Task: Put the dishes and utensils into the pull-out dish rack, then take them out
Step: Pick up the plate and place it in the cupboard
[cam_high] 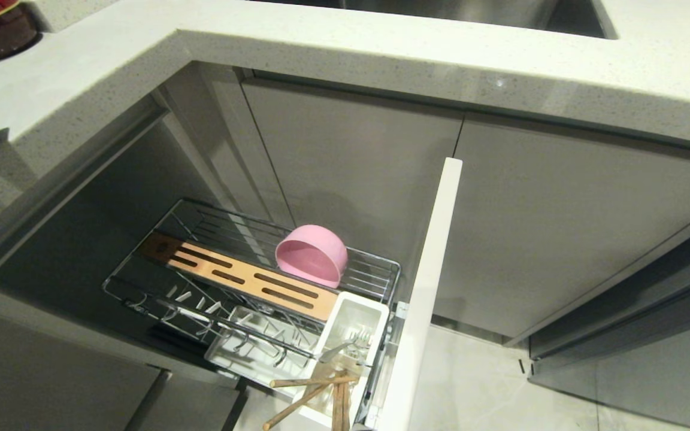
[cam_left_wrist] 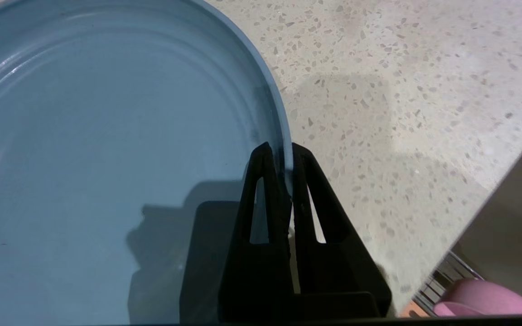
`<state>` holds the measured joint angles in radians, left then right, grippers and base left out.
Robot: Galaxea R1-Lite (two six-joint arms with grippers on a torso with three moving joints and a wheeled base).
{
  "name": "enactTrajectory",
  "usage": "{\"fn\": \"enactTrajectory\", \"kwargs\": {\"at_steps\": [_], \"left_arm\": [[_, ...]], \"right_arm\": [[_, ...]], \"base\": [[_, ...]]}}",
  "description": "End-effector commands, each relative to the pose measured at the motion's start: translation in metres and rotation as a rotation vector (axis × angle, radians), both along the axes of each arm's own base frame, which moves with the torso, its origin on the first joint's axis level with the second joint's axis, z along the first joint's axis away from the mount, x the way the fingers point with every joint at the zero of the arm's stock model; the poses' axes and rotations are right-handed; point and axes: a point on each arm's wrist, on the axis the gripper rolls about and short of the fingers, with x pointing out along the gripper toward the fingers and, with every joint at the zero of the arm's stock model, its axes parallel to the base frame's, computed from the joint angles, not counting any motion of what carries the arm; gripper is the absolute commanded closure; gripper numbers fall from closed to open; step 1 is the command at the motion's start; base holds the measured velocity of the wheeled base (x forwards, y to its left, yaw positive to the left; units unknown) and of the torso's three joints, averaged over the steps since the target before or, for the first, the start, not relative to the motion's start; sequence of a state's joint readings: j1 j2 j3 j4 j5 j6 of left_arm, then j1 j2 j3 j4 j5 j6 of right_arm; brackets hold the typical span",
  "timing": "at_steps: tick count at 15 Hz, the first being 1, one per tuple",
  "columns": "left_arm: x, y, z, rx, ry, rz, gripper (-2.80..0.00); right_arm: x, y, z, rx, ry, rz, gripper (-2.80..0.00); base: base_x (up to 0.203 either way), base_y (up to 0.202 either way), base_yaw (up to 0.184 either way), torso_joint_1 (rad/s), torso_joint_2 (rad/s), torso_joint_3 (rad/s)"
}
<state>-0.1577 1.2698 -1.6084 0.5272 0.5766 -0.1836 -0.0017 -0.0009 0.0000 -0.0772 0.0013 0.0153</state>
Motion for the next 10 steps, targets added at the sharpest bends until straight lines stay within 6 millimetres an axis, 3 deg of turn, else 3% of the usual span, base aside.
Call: {"fn": "enactTrajectory", "kwargs": {"at_steps": [1,6,10], "left_arm": [[-0.021,0.003,0.007,-0.006,-0.052,0.000,0.00],[-0.055,0.001,0.025,-0.034,-0.215,-0.080,0.00],[-0.074,-0.003,0.046,-0.139,-0.446,-0.188,0.00]], "right_arm": [[0.002,0.000,-0.007,0.000,0.024,0.000,0.00],[0.002,0.000,-0.007,0.000,0.024,0.000,0.00],[0.002,0.000,-0.007,0.000,0.024,0.000,0.00]], "base": [[0.000,0.000,0.000,0.000,0.00,0.000],[0.000,0.000,0.000,0.000,0.00,0.000],[0.000,0.000,0.000,0.000,0.00,0.000]]}}
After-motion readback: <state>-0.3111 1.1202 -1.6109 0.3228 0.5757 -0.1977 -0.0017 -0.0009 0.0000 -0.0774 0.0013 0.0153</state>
